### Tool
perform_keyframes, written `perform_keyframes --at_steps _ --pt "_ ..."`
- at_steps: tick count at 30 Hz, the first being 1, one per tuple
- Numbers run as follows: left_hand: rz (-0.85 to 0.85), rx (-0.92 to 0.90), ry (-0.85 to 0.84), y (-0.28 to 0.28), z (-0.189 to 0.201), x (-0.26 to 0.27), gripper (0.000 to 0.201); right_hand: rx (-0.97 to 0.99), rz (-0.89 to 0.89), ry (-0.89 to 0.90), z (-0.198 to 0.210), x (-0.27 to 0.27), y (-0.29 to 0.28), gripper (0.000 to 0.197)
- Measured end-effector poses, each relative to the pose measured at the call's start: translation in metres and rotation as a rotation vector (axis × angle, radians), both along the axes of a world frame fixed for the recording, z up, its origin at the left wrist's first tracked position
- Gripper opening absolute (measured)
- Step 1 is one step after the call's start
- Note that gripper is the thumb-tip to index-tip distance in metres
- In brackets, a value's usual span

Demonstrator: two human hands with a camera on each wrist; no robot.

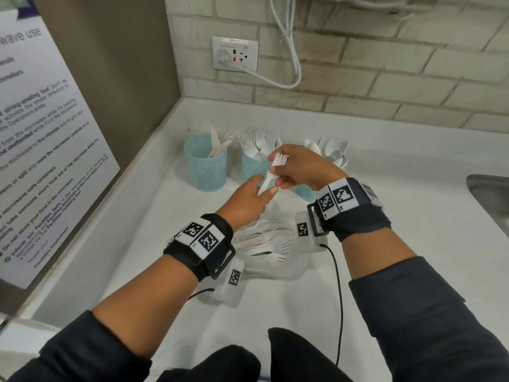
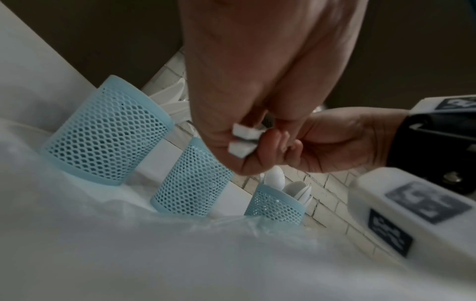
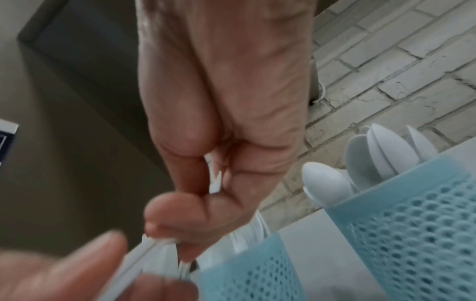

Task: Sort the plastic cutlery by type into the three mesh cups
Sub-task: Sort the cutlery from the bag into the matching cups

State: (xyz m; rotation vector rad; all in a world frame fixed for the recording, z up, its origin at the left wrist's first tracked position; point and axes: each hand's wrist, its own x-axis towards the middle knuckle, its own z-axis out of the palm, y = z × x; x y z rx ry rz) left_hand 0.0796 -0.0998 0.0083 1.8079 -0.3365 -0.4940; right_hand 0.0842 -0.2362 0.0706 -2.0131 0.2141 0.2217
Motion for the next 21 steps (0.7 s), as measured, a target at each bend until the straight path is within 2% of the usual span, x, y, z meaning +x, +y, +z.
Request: perform_keyframes --at_steps 2,5,7,10,13,17,21 --pt "-0.005 -0.025 0.012 0.000 -0.001 -0.002 0.048 -0.020 -0.081 -0.125 0.008 0.005 -0.004 0.017" --pt "-0.005 0.053 0.004 0.008 -0.001 -0.006 0.043 0.071 -0.376 -0.409 0.028 0.012 -0.016 0.017" --pt "-0.070 0.215 -0.036 0.015 -0.003 -0.005 0.044 0.075 -0.517 -0.621 0.038 0.013 -0.020 0.017" --pt "-0.256 0.550 -0.157 0.023 -0.005 -0.005 0.043 -0.082 -0.585 -0.868 0.035 0.021 -0.016 0.015" --pt "-0.354 0.685 -0.173 0.023 -0.005 -0.006 0.047 -0.264 -0.495 -0.899 0.016 0.031 -0.008 0.022" --pt "-0.405 0.755 -0.210 0.026 -0.005 -0.008 0.052 -0.543 -0.295 -0.769 -0.006 0.041 0.001 0.029" --pt "-0.424 0.787 -0.216 0.030 -0.009 -0.008 0.053 -0.748 -0.223 -0.694 -0.003 0.048 0.011 0.037"
